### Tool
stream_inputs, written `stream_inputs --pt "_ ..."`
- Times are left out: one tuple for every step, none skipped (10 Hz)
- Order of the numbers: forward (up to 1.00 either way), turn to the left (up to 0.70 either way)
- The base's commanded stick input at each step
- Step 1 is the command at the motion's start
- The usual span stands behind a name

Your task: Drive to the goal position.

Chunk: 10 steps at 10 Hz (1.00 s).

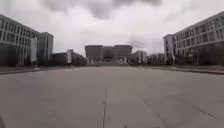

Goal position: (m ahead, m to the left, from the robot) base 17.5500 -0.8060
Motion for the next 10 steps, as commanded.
stream_inputs --pt "0.6 0.01" --pt "0.6 0.01" --pt "0.6 0.01" --pt "0.6 0.01" --pt "0.6 0.01" --pt "0.6 0.01" --pt "0.6 0.01" --pt "0.6 0.01" --pt "0.6 0.01" --pt "0.6 0.01"
